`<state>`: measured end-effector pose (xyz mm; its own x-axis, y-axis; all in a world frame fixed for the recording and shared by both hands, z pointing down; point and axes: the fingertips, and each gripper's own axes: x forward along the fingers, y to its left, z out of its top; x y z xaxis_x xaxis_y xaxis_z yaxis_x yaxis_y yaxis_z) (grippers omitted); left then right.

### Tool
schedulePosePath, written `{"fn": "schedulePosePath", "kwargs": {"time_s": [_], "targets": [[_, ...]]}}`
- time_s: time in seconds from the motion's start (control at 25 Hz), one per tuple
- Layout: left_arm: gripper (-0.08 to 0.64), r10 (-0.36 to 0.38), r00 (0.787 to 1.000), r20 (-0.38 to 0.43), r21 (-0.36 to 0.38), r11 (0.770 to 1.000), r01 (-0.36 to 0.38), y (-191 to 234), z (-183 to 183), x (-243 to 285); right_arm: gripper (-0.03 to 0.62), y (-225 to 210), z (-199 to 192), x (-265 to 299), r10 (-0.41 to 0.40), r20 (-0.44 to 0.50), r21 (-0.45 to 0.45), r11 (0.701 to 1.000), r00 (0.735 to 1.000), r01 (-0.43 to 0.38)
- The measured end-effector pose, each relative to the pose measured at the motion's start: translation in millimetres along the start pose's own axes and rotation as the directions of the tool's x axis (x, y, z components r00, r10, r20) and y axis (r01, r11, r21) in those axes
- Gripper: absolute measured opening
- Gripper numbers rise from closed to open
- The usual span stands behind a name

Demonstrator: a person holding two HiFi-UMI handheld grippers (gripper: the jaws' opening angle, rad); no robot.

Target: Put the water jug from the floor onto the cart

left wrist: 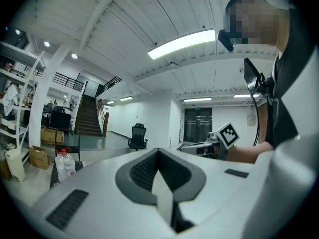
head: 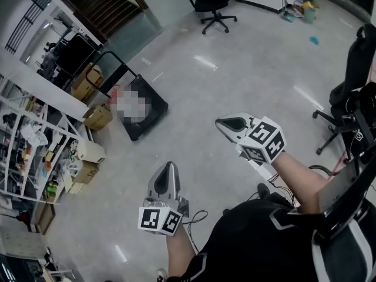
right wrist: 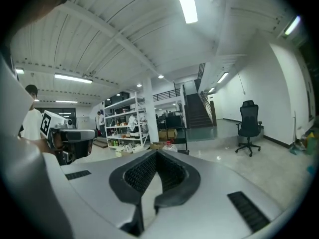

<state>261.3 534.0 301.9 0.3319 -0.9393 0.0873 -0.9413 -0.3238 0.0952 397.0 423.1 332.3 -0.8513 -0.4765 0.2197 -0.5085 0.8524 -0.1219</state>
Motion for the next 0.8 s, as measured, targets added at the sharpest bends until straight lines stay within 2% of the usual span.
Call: {"fn": "schedulePosePath", "kwargs": {"time_s": [0.28,0.8], "targets": [[0.000,0.008,1.000,0.014,-0.013,1.000,-0.008,14.2,1.6,-20.1,0.002,21.0,10.7,9.2,0.000,0.000,-0.028,1.000,1.000,0.000],[0.000,0.007,1.000,0.013,-0.020,1.000,-0.007,13.4,-0.1,-26.1,0.002,24.4,14.1,11.0,0.001,-0.006,-0.039,0.999,1.000,-0.001]]}}
